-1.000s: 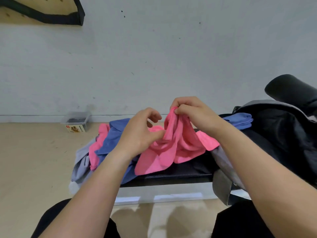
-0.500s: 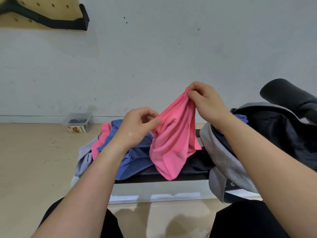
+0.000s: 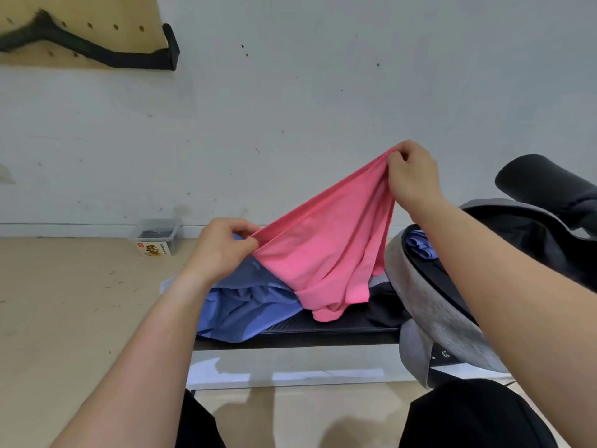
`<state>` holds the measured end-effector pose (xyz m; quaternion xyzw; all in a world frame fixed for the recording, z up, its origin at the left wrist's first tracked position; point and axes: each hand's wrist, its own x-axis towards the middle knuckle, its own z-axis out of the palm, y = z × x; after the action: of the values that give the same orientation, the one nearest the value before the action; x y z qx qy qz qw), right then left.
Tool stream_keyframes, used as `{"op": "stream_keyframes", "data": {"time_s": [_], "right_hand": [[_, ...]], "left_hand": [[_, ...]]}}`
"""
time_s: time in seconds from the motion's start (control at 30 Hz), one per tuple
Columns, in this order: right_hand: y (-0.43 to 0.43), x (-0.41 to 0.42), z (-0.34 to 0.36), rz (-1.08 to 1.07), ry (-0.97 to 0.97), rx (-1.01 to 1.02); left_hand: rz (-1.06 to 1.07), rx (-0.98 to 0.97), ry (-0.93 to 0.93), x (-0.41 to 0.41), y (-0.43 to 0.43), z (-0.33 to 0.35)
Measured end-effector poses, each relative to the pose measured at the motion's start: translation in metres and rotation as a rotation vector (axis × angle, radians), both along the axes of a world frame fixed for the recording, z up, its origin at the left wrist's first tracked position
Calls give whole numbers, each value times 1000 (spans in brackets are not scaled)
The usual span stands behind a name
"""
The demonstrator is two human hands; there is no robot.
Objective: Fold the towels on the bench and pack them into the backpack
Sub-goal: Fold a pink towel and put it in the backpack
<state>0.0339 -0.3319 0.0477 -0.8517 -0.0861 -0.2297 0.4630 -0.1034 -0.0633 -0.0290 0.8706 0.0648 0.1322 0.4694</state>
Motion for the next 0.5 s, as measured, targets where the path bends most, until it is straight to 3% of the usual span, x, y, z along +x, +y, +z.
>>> {"op": "stream_keyframes", "data": {"time_s": [0.27, 0.4, 0.5], "right_hand": [[-1, 2, -28, -15, 135, -134], [3, 1, -28, -5, 169, -87], [7, 2, -27, 23, 175, -53]], "left_hand": [[15, -473, 118, -21, 2, 6], [16, -426, 165, -24, 2, 0], [35, -216, 159, -25, -1, -2]]}}
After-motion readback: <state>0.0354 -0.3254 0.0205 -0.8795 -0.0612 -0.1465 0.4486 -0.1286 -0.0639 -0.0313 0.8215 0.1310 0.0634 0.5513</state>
